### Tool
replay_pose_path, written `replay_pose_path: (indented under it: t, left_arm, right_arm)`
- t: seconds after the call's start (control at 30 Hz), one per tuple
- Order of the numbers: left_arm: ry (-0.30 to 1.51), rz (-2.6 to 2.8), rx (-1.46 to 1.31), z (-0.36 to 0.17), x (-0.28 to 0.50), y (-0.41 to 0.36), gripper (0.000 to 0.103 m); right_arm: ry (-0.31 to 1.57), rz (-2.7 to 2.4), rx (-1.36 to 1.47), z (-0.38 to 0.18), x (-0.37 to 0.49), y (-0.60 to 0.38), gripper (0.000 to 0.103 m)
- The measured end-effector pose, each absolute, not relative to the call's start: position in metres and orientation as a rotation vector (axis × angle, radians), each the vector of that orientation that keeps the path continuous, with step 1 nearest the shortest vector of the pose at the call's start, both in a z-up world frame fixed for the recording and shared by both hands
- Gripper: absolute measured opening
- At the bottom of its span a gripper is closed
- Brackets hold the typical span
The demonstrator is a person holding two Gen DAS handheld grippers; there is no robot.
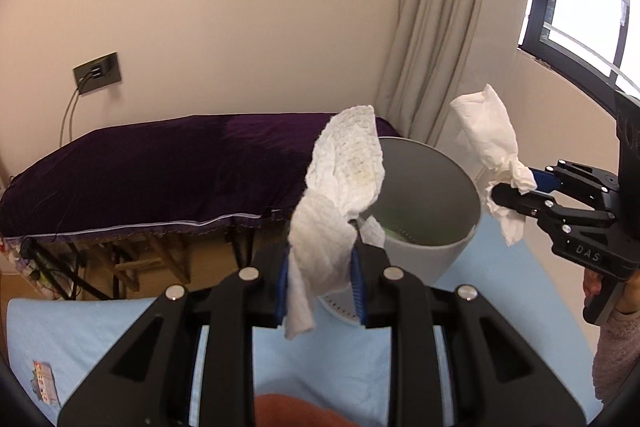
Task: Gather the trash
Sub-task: 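Carry both white tissues to the grey bin and release them, then move both open tools back over the bed toward the milk carton and grey cloth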
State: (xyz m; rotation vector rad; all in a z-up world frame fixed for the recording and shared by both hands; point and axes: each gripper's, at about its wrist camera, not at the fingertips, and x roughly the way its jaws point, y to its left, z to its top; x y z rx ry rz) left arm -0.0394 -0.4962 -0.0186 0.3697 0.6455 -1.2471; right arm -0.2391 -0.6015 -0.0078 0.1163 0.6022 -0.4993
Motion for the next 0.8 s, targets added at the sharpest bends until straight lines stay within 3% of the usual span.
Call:
replay_pose_path:
  t: [0.37,0.43,0.47,0.5,0.53,0.8]
  left_arm:
    - [0.686,-1.364,0.405,-0.028,-0.073,-0.583,0.028]
    - [0.682,-1.389,0.417,-0.028,-0.078,-0.592,0.035]
    - [0.671,-1.39,0.427,-0.028,-0.081,-0.594,0.052]
    - [0.649,-1.38,0.434,-0.027,-0.084,-0.595,0.073]
    - [0.625,-1.37,0.436,-0.025,-0.087,-0.598,0.078]
    - [0.622,-1.338,0.444,-0.026,-0.077,-0.59,0.079]
  right_arm:
    - [0.608,-0.545,0.119,0.0,-0.259,-0.649,0.03]
    - [0.603,-0.547,0.134,0.0,-0.259,-0.657,0.037]
    - [0.597,-0.556,0.142,0.0,-0.262,-0.661,0.051]
    - [0.589,-0.567,0.146,0.001,-0.264,-0.666,0.056]
    - [0.581,-0.576,0.149,0.001,-0.264,-0.669,0.059]
    - [0.575,-0.567,0.164,0.004,-0.259,-0.672,0.059]
